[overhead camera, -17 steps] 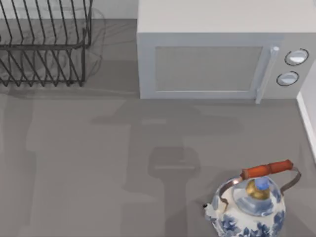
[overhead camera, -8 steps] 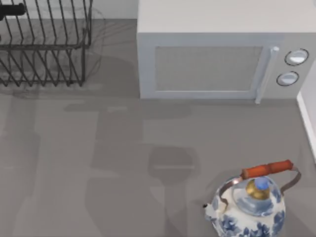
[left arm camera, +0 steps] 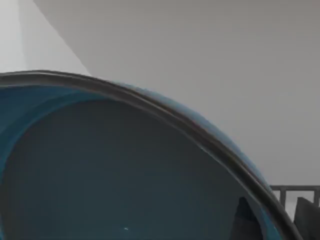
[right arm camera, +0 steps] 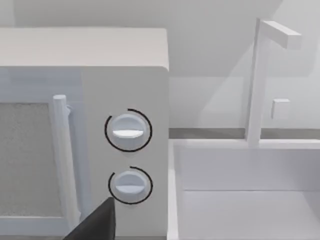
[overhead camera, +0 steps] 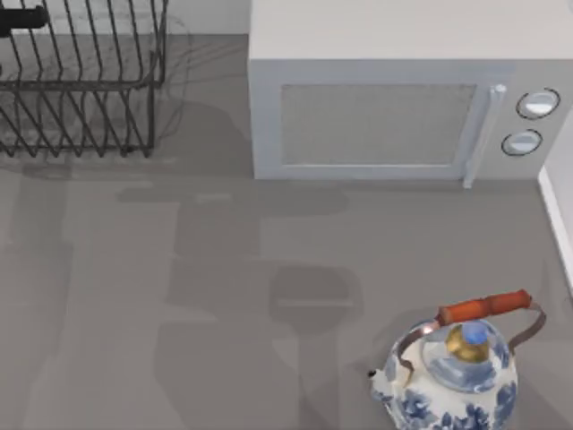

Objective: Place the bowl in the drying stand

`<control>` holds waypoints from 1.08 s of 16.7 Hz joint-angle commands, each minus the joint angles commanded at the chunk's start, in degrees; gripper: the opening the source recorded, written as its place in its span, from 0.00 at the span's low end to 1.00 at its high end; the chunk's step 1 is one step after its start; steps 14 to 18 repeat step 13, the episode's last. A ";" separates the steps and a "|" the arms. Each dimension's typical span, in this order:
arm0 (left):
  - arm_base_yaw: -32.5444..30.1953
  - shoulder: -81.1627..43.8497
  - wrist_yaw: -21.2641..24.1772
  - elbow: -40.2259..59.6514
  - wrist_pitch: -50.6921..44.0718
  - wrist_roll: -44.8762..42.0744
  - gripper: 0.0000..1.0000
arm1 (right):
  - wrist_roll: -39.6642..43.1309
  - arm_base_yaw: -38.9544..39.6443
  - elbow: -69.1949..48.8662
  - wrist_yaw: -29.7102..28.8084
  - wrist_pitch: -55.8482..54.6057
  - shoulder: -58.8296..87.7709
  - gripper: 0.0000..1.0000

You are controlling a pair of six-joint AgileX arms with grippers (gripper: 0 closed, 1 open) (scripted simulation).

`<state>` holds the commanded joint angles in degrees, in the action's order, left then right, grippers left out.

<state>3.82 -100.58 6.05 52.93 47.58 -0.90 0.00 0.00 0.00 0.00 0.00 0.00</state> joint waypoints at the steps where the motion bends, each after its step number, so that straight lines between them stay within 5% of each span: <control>1: 0.00 0.00 0.00 0.00 0.00 0.00 0.53 | 0.00 0.00 0.00 0.00 0.00 0.00 1.00; 7: 0.00 0.00 0.00 0.00 0.00 0.00 0.98 | 0.00 0.00 0.00 0.00 0.00 0.00 1.00; 18: 0.00 0.00 0.00 0.00 0.00 0.00 1.00 | 0.00 0.00 0.00 0.00 0.00 0.00 1.00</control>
